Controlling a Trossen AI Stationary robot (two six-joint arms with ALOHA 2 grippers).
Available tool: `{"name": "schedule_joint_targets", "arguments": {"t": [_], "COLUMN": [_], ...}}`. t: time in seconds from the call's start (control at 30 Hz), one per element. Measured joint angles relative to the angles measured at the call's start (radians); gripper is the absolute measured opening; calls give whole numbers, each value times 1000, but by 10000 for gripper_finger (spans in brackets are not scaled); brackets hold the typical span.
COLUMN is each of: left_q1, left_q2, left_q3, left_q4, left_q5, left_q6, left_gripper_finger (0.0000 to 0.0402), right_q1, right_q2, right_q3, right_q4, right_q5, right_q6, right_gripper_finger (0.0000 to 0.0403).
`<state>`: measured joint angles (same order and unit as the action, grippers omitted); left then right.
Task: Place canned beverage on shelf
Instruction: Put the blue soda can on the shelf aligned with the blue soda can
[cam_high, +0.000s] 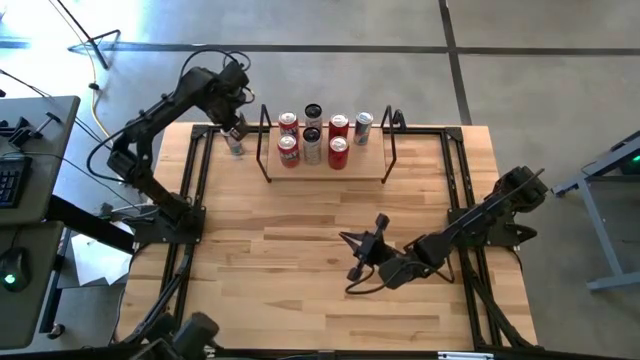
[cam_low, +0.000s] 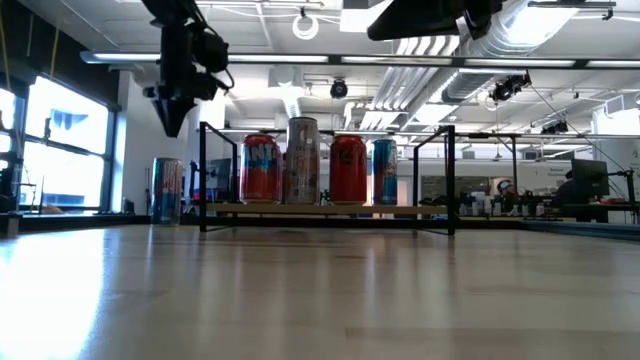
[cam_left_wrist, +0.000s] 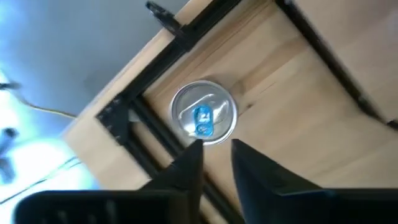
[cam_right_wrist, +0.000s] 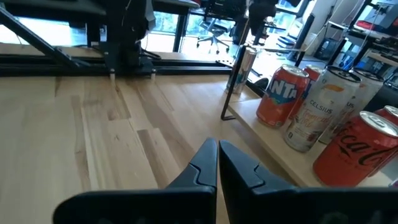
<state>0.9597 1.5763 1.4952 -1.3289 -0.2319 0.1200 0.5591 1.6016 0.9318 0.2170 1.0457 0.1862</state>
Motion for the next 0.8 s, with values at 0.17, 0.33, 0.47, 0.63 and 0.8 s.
{"name": "schedule_joint_targets", "arguments": {"t": [0.17,0.33,0.47,0.63,0.8], "left_q1": [35,61,82,103,124], "left_q2": [16,38,48,48,47], "left_q3": [0,-1,-38,-105,-146], "left_q4": [69,84,74,104,136], "left_q5": [100,104,101,79,77], "left_q6": [-19,-52,-48,-31,-5], "left_gripper_finger": [149,218,251,267,269], "right_q1": [0,0,0,0,0], "right_q2": [0,2,2,2,2], "right_q3": [0,0,0,0,0], "right_q4": [-36,-49,-55,-56,-56], "right_q5": [-1,-1,-1,-1,-3], "right_q6": [38,56,60,60,60], "right_gripper_finger": [0,0,0,0,0]}}
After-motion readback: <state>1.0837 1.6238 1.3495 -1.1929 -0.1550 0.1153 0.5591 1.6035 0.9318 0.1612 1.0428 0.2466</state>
